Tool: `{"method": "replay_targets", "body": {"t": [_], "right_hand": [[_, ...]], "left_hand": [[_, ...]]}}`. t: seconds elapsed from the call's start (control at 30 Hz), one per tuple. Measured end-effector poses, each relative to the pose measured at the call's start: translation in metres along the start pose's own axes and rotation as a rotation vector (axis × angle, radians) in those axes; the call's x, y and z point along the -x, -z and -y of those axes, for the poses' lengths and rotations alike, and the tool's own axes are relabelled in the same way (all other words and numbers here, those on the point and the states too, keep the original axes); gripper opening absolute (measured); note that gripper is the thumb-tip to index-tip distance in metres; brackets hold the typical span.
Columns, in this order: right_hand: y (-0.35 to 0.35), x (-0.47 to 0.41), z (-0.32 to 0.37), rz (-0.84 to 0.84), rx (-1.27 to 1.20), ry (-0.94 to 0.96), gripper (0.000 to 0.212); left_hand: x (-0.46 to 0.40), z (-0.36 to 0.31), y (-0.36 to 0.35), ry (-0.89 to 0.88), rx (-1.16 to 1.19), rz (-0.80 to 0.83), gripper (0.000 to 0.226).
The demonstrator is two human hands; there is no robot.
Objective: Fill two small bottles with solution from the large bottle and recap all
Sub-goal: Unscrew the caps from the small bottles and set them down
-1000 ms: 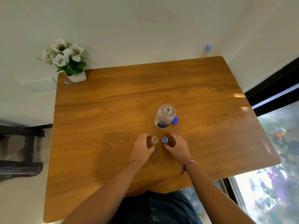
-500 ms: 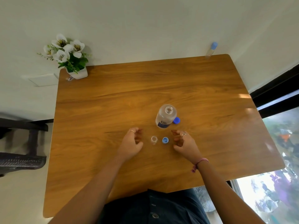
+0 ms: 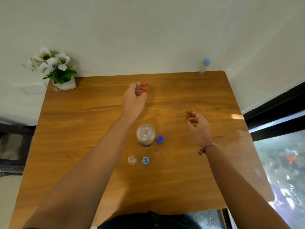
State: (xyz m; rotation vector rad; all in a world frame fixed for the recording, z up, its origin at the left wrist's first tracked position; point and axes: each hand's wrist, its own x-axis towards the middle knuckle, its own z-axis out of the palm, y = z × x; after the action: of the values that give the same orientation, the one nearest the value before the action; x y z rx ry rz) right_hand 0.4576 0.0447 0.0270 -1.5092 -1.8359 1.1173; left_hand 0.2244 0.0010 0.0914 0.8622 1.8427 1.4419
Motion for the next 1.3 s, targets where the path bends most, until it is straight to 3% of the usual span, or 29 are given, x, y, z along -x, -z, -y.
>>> {"method": "replay_targets", "body": {"t": [0.43,0.7,0.87,1.0,1.17,1.3], "right_hand": [[0.066,-0.204,0.012,-0.231,-0.091,-0.044,0.034],[0.059,-0.284,0.014,-0.172,0.122,-0.114,0.049],[0.055,-0.289,0.011,-0.174,0.099,-0.163,0.036],[0.049,-0.273,0.044,0.028,0.01,-0.126,0.043],[0.051,-0.206,0.127,0.358,-0.347,-0.045,0.036],[0.055,-0.154,0.169,0.439,-0.407,0.002,0.032]], "left_hand": [[-0.061,-0.051,-0.132,0.023,-0.003,0.049,0.029],[-0.083,-0.054,-0.139,0.043,-0.037,0.005,0.027],[-0.092,-0.054,-0.125,0.029,-0.114,-0.019,0.025],[-0.092,-0.058,-0.113,0.0,-0.287,0.05,0.025],[-0.078,-0.072,-0.089,-0.127,-0.596,0.159,0.063],[-0.053,-0.085,-0.051,-0.223,-0.627,0.083,0.051]]}}
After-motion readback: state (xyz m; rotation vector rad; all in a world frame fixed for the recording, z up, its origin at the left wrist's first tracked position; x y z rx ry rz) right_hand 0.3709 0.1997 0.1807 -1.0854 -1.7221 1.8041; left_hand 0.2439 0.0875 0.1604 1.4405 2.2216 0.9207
